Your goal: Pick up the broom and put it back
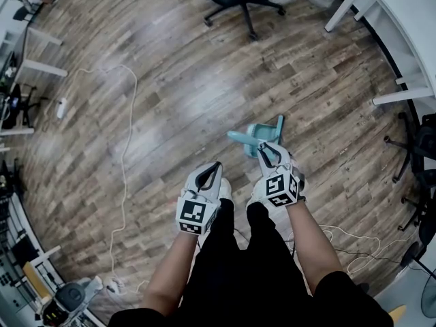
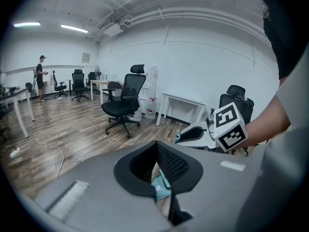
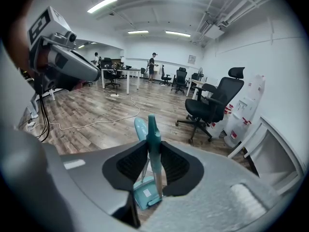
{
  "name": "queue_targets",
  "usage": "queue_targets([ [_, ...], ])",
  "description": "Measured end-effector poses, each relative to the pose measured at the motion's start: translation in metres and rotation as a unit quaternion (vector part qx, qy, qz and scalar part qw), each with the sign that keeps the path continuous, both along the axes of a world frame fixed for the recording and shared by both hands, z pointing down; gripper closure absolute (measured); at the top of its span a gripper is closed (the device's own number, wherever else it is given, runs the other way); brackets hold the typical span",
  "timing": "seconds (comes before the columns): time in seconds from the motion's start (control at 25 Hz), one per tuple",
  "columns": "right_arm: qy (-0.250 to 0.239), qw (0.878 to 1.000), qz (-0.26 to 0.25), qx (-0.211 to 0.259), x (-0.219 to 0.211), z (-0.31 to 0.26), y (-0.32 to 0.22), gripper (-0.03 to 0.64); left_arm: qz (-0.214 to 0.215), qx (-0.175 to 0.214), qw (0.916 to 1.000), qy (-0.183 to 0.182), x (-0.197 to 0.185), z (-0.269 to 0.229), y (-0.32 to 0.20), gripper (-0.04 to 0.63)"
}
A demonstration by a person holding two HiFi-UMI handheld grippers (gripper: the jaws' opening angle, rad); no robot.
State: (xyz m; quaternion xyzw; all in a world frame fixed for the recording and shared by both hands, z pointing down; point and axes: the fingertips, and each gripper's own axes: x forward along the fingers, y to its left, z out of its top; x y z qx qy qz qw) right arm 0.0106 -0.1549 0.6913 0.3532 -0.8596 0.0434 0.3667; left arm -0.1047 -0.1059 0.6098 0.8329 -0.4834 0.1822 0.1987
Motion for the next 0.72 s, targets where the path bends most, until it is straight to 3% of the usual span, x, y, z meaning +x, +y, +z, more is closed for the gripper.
queue_targets([
  [0.36,0.005,1.0,0.007,-0.005,0.0009,0.0024,0.0025,0.514,-0.001,-0.001,1.0,0.0,-0.0034,0.0009,0.002,0.578],
  [0.64,0.011,1.0,0.005,-0.006,0.0003,0.0021,0.0057,0.445,0.004,-0.008,1.0,-0.001,-0.0018,0.0003,0.0033,0.578],
  [0.72,0.012,1.0,0.01,0.005,0.0034,-0.0004,0.0069,0.495,0.004,-0.002,1.0,0.003,0.0006,-0.0003,0.0045,0.578],
])
